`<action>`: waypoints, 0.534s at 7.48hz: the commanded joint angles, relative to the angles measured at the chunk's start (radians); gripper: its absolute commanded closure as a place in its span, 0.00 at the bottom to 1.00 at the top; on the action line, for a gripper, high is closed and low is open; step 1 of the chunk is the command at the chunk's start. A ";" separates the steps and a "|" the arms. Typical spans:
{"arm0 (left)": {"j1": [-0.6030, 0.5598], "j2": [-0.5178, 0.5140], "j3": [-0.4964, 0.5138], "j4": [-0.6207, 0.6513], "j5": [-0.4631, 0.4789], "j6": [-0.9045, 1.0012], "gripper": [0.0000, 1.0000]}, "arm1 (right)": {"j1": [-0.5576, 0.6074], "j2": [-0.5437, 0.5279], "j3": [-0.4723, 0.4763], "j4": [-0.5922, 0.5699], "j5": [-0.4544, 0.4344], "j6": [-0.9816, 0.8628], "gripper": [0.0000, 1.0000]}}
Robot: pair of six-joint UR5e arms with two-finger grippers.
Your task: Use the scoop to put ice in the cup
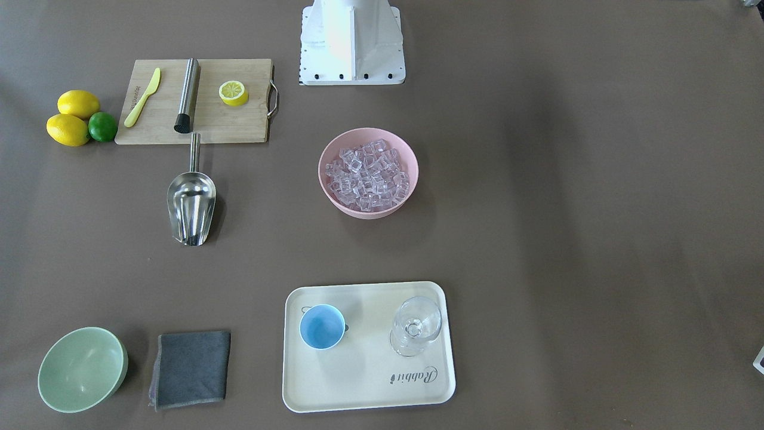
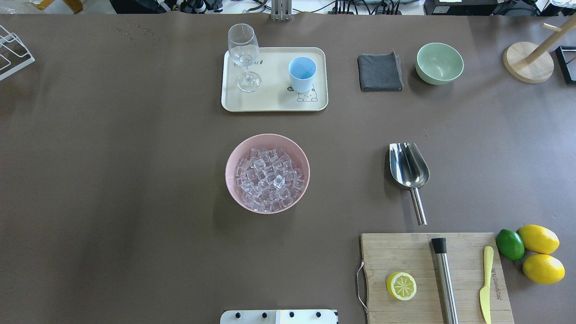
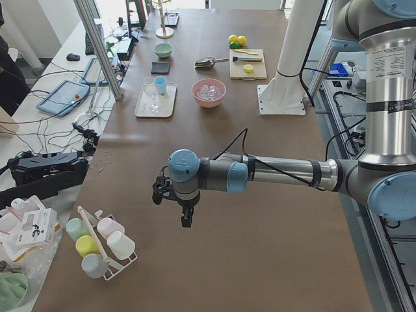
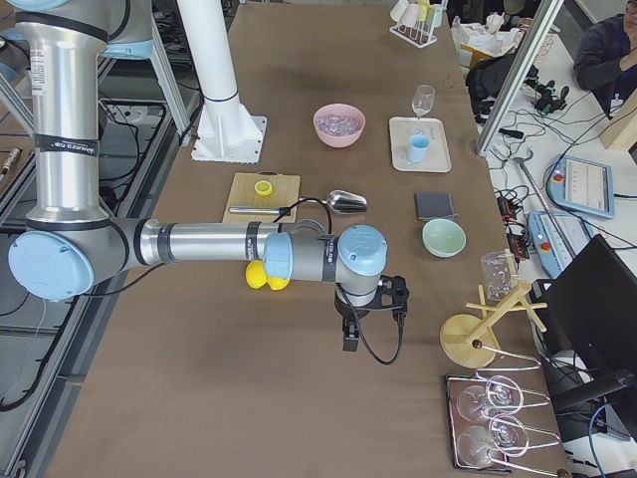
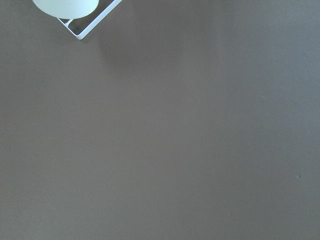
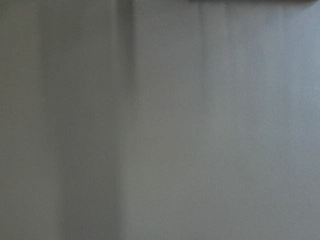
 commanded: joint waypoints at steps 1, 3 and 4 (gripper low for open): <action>-0.006 -0.002 -0.004 -0.002 0.000 0.001 0.02 | 0.000 0.038 0.046 -0.120 0.004 0.002 0.00; -0.002 -0.015 -0.006 -0.005 -0.001 0.005 0.02 | 0.000 0.029 0.046 -0.116 -0.007 -0.003 0.00; 0.000 -0.016 -0.020 -0.006 -0.003 0.005 0.02 | 0.000 0.041 0.055 -0.114 -0.004 0.002 0.00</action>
